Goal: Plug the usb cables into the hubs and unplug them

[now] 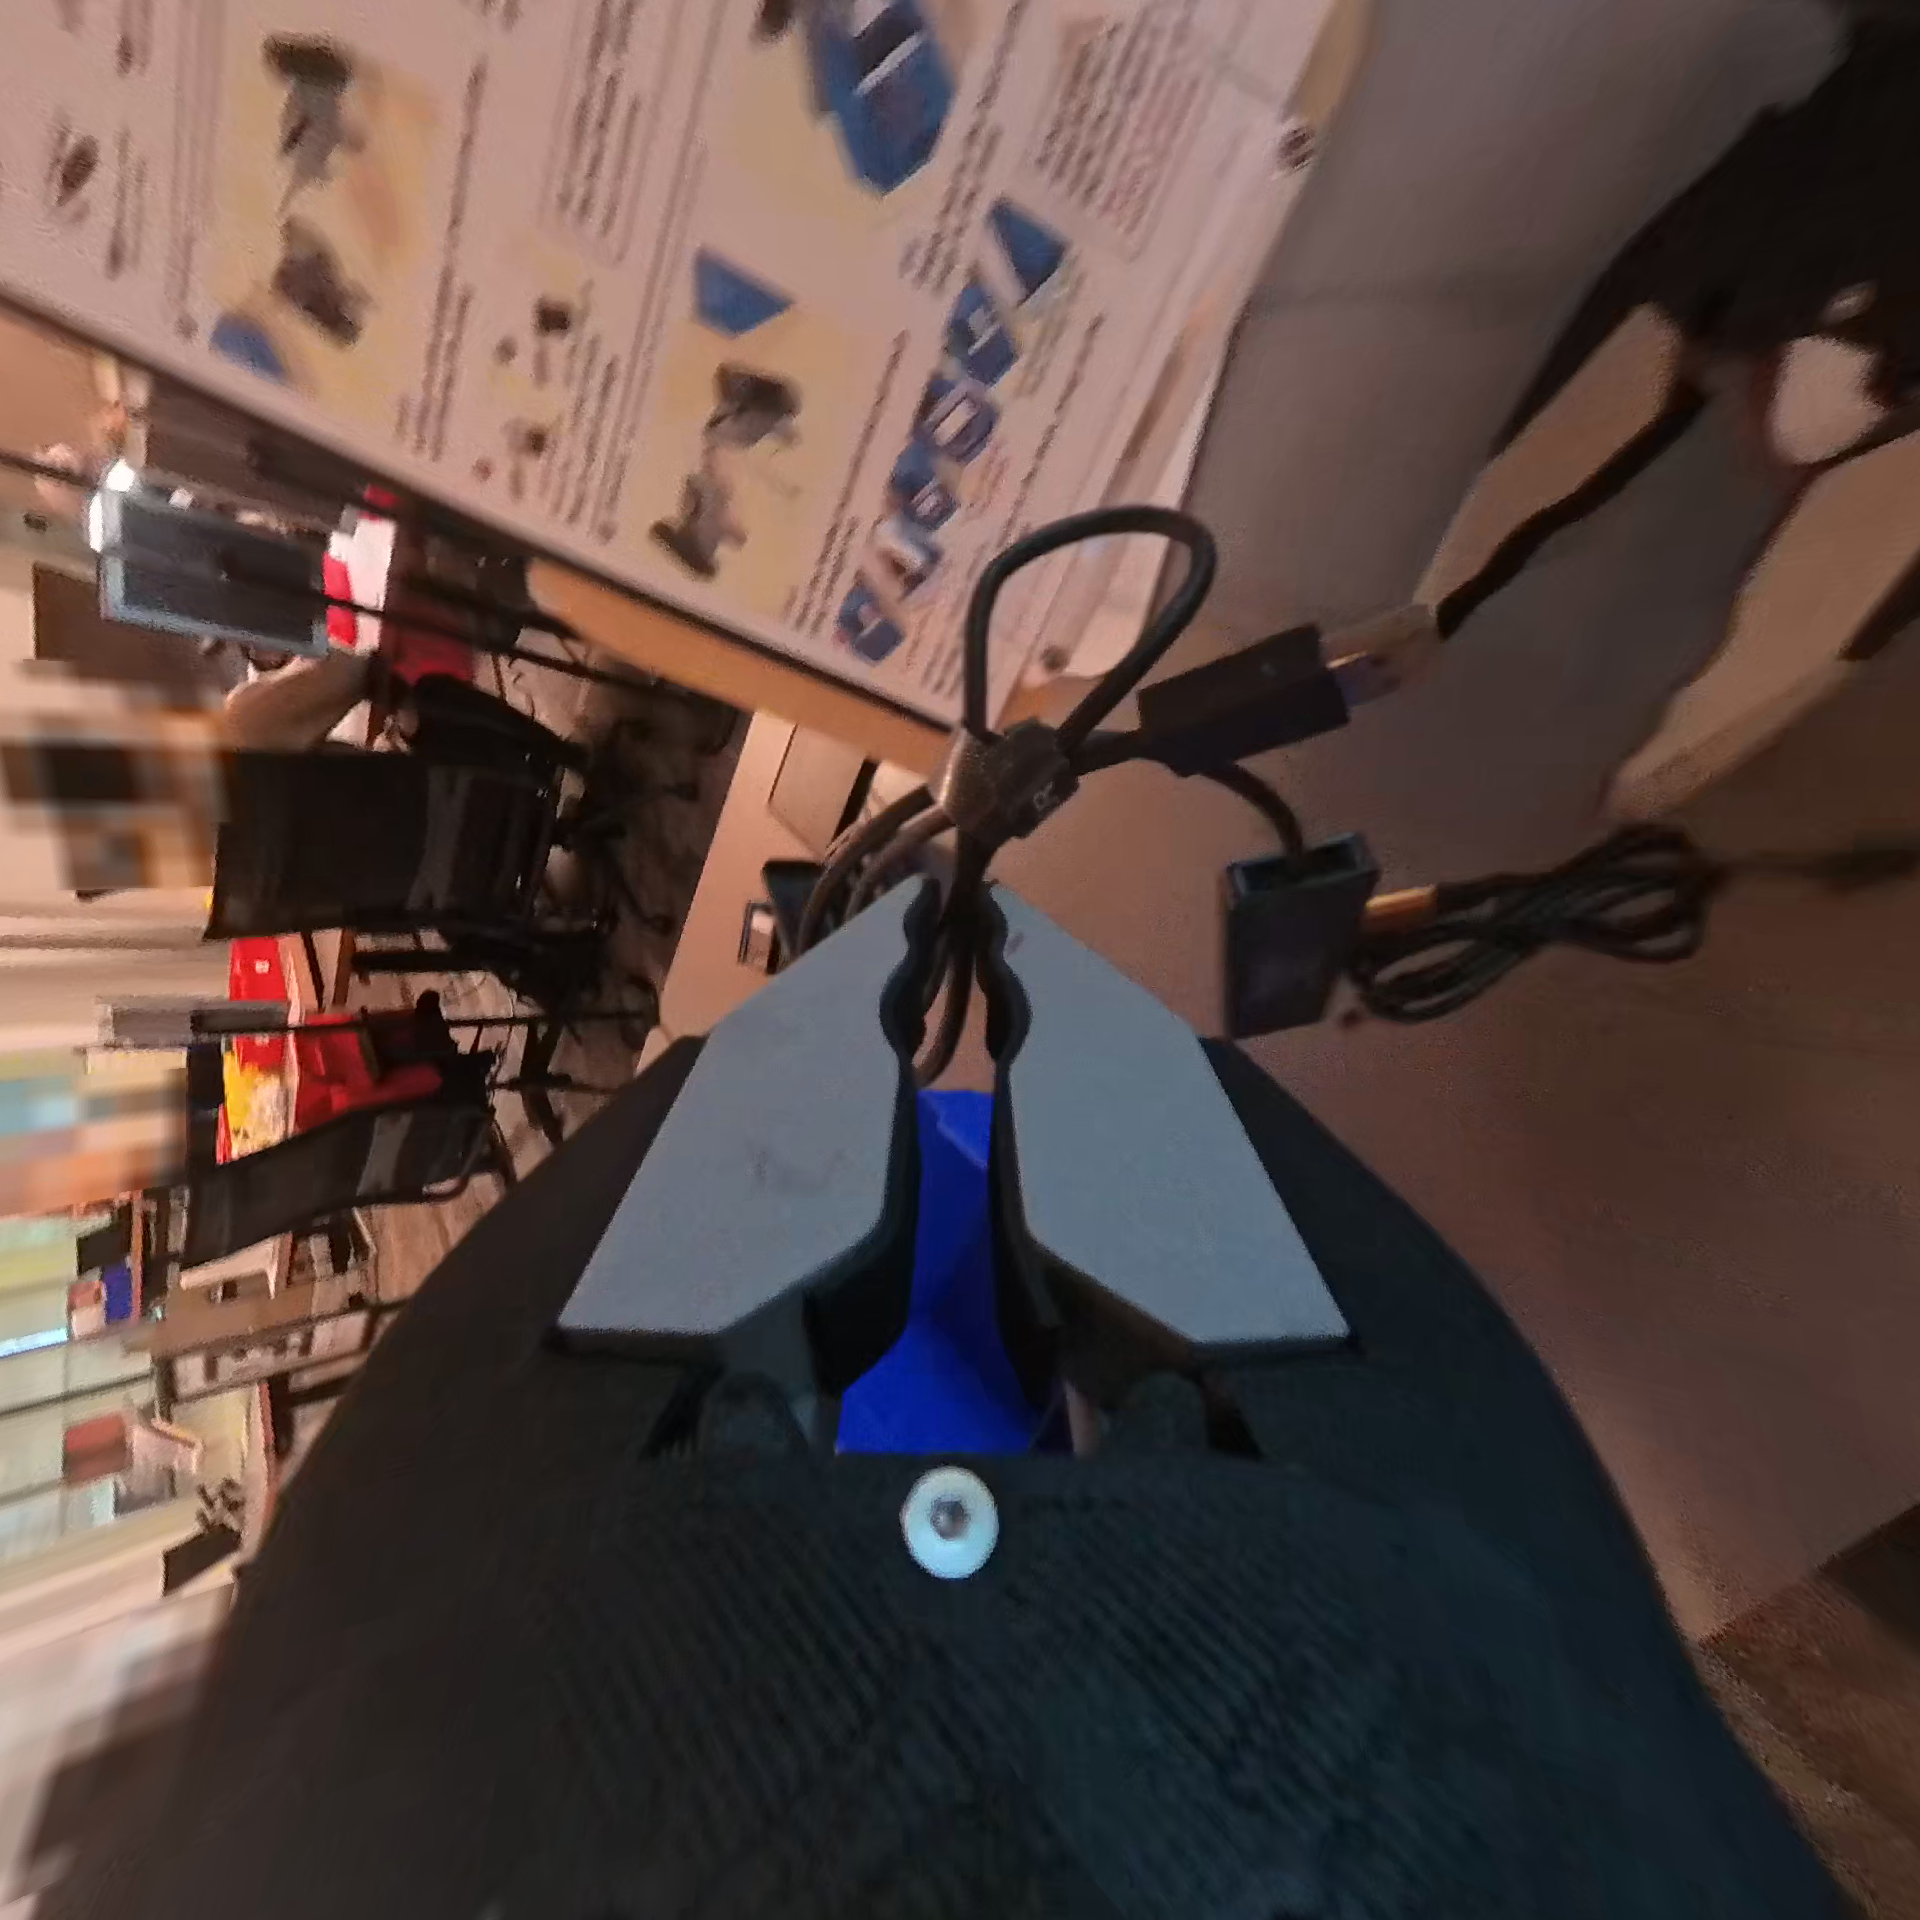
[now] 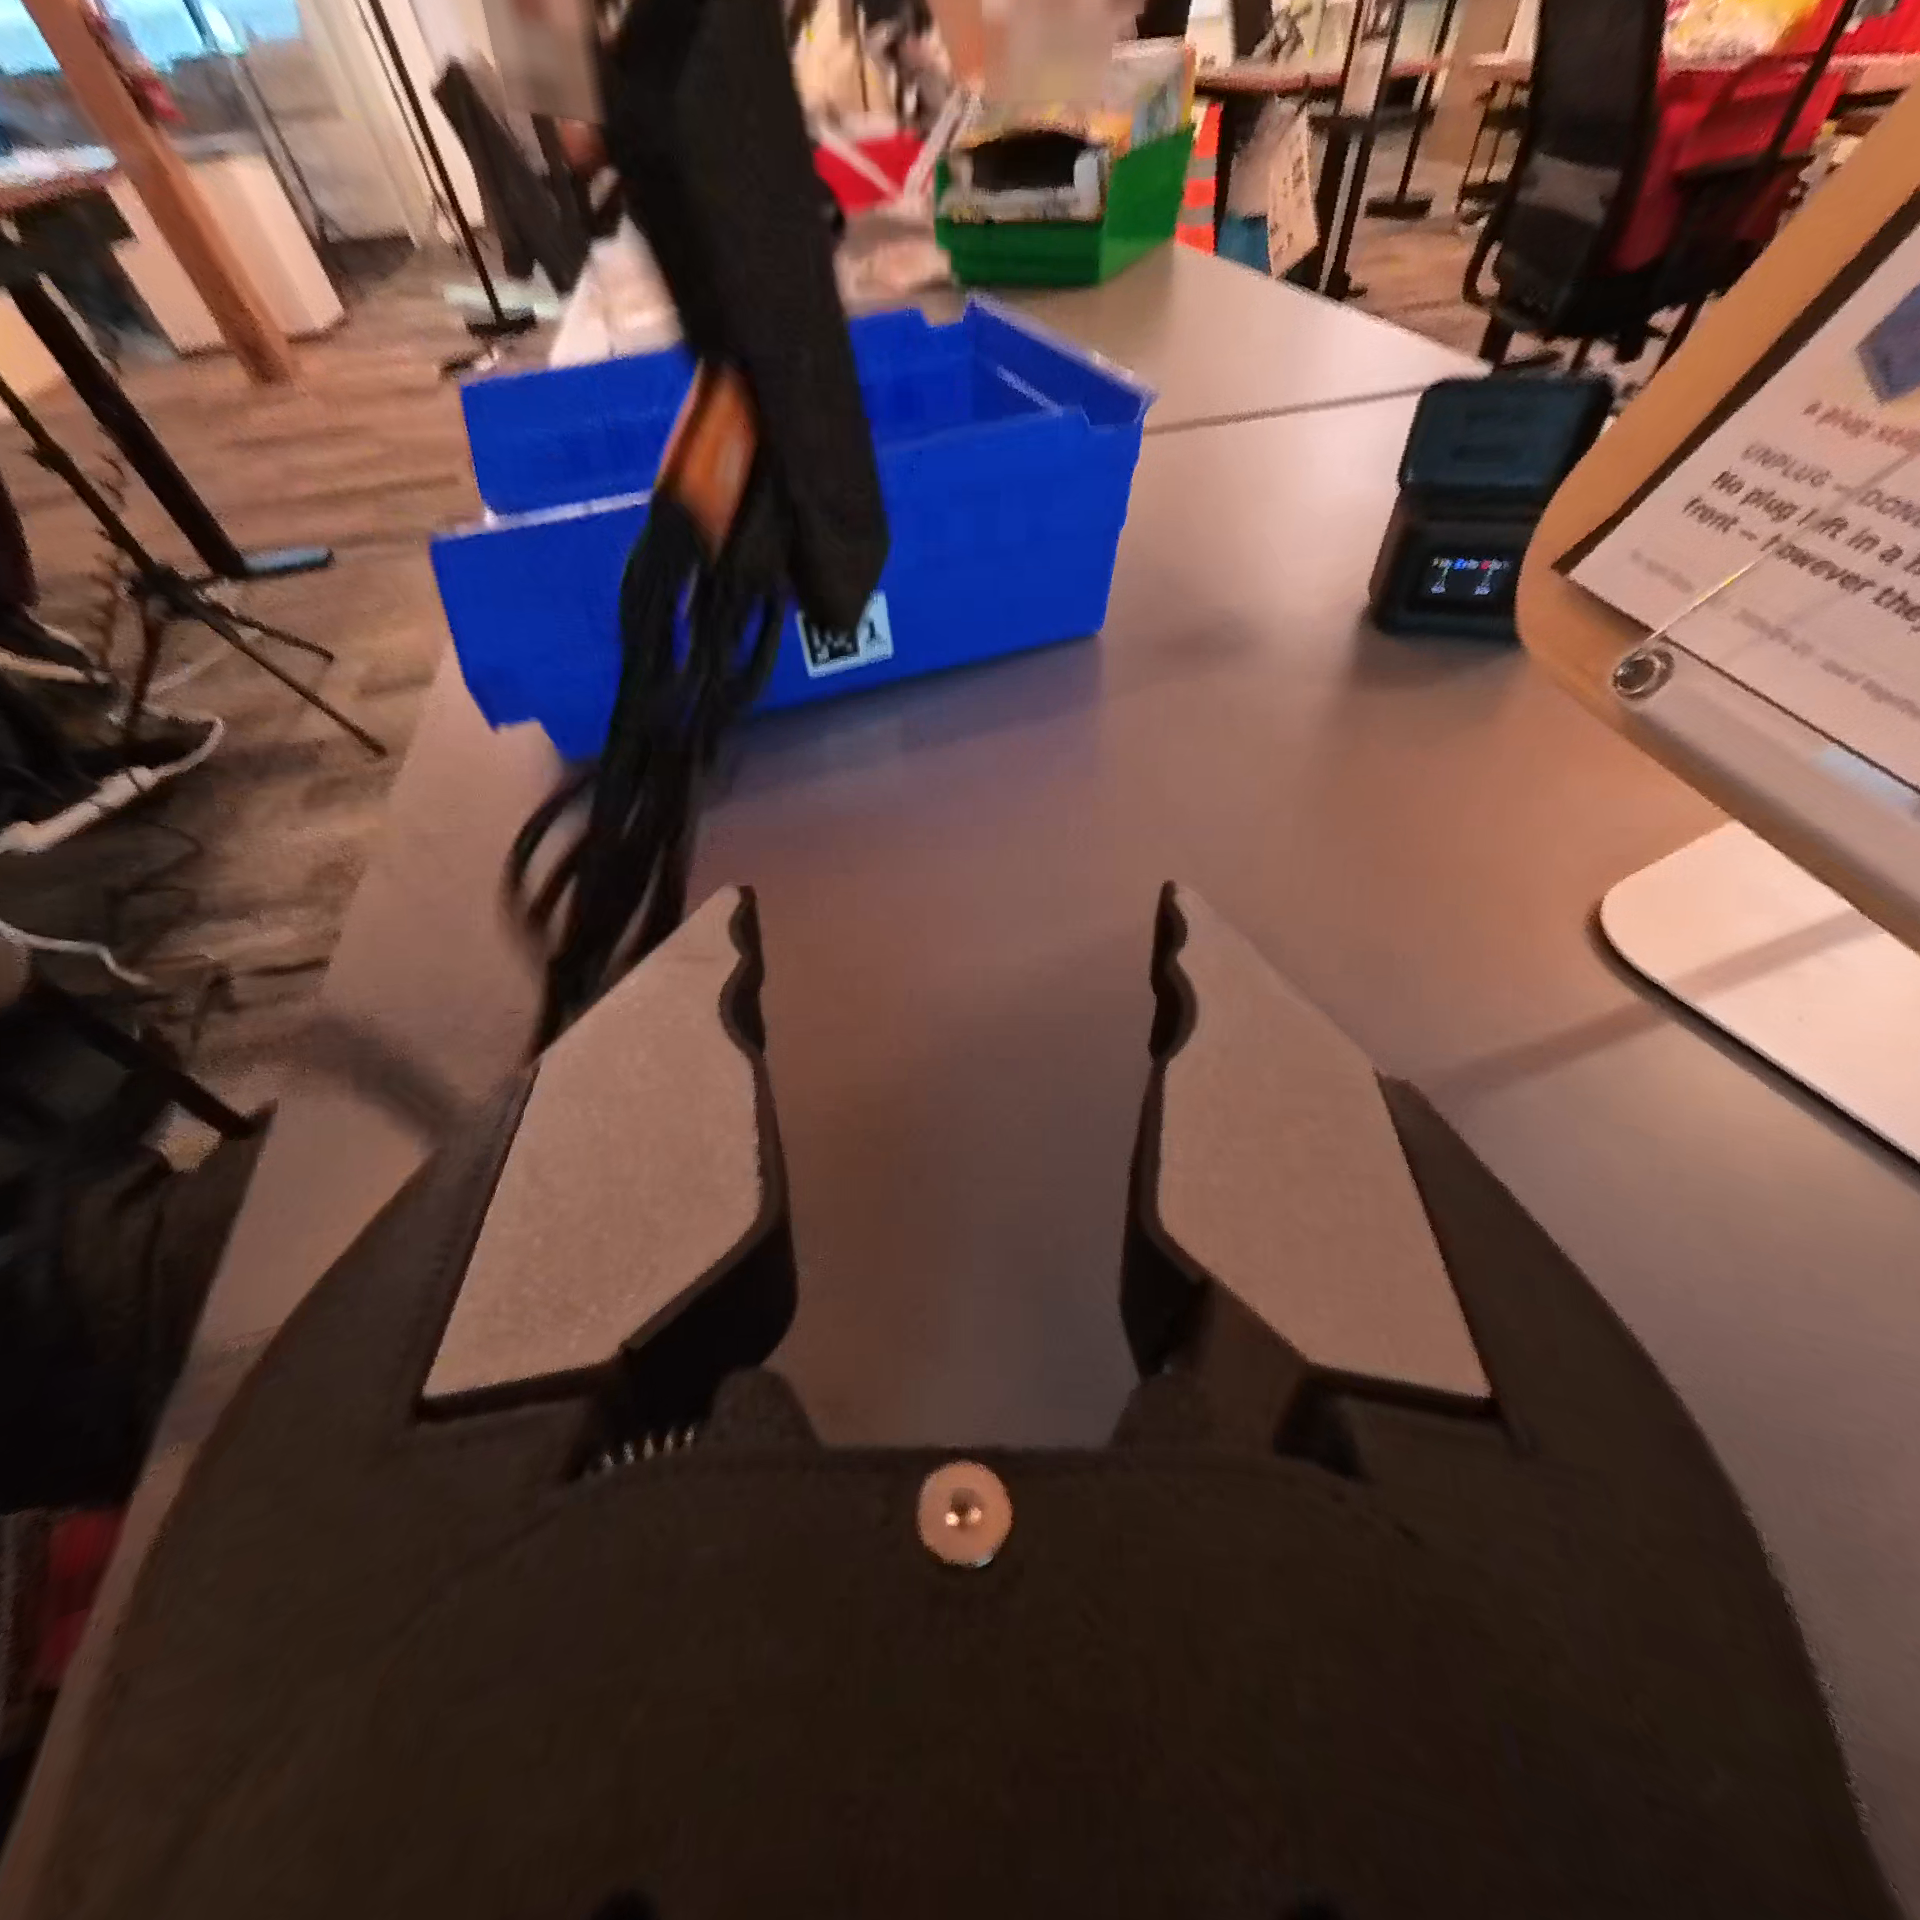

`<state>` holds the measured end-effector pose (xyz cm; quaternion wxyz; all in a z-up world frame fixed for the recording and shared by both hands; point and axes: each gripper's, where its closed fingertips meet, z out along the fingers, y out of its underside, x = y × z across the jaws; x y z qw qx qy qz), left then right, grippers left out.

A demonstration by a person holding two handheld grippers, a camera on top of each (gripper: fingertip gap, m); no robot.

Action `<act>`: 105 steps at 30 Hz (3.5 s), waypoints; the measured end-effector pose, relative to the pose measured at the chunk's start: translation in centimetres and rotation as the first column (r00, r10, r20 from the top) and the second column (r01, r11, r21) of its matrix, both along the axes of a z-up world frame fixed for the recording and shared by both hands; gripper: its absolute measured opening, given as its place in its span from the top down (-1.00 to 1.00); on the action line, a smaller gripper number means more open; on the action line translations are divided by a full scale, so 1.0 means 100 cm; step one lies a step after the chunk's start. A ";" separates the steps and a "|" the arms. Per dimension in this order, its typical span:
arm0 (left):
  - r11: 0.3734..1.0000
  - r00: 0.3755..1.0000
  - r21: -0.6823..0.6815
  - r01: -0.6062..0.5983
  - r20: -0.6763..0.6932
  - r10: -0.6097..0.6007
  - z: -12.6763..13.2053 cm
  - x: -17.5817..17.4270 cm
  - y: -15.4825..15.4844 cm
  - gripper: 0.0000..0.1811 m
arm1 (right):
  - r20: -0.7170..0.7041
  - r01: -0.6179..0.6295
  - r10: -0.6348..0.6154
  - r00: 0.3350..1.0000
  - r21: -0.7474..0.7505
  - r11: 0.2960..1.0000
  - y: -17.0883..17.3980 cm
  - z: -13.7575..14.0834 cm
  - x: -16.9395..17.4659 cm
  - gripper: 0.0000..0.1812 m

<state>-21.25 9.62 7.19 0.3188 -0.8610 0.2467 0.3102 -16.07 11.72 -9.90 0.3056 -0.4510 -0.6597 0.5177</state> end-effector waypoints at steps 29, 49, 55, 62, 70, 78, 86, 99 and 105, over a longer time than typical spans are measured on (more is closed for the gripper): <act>0.883 0.875 0.459 0.100 0.382 -0.298 -0.141 0.031 0.090 0.98 | 0.118 0.355 -0.342 0.932 -0.125 0.926 0.112 -0.005 0.019 0.29; 0.898 0.810 0.424 0.117 0.482 -0.334 -0.150 0.048 0.083 0.99 | 0.082 0.002 0.007 0.997 -0.116 0.993 0.015 0.022 0.036 0.06; 0.897 0.811 0.423 0.127 0.477 -0.339 -0.152 0.057 0.087 0.99 | 0.169 0.116 -0.112 0.979 -0.016 0.993 0.027 -0.012 0.025 0.71; 0.895 0.800 0.431 0.116 0.493 -0.342 -0.151 0.061 0.088 0.90 | 0.165 0.136 -0.145 0.975 0.069 0.988 0.044 -0.006 0.035 0.85; 0.930 0.739 0.355 0.092 0.602 -0.302 -0.164 0.057 0.084 0.76 | 0.135 0.125 -0.119 0.984 -0.037 0.992 0.059 0.014 0.051 0.92; 0.936 0.601 0.306 0.172 0.720 -0.346 -0.175 0.083 0.081 0.74 | 0.008 0.070 -0.070 0.997 -0.277 0.958 0.071 0.048 0.064 0.92; 0.927 0.495 0.226 0.298 0.794 -0.353 -0.193 0.118 0.075 1.00 | 0.064 -0.025 0.037 0.997 -0.166 0.986 0.042 0.030 0.058 0.92; 0.854 0.497 0.146 0.499 0.759 -0.420 -0.216 0.153 0.061 0.84 | 0.094 -0.128 0.131 0.987 -0.036 0.991 0.021 0.021 0.064 0.92; 0.826 0.438 0.115 0.552 0.802 -0.405 -0.224 0.165 0.053 0.90 | 0.084 -0.178 0.176 0.981 0.012 0.984 0.011 0.024 0.069 0.89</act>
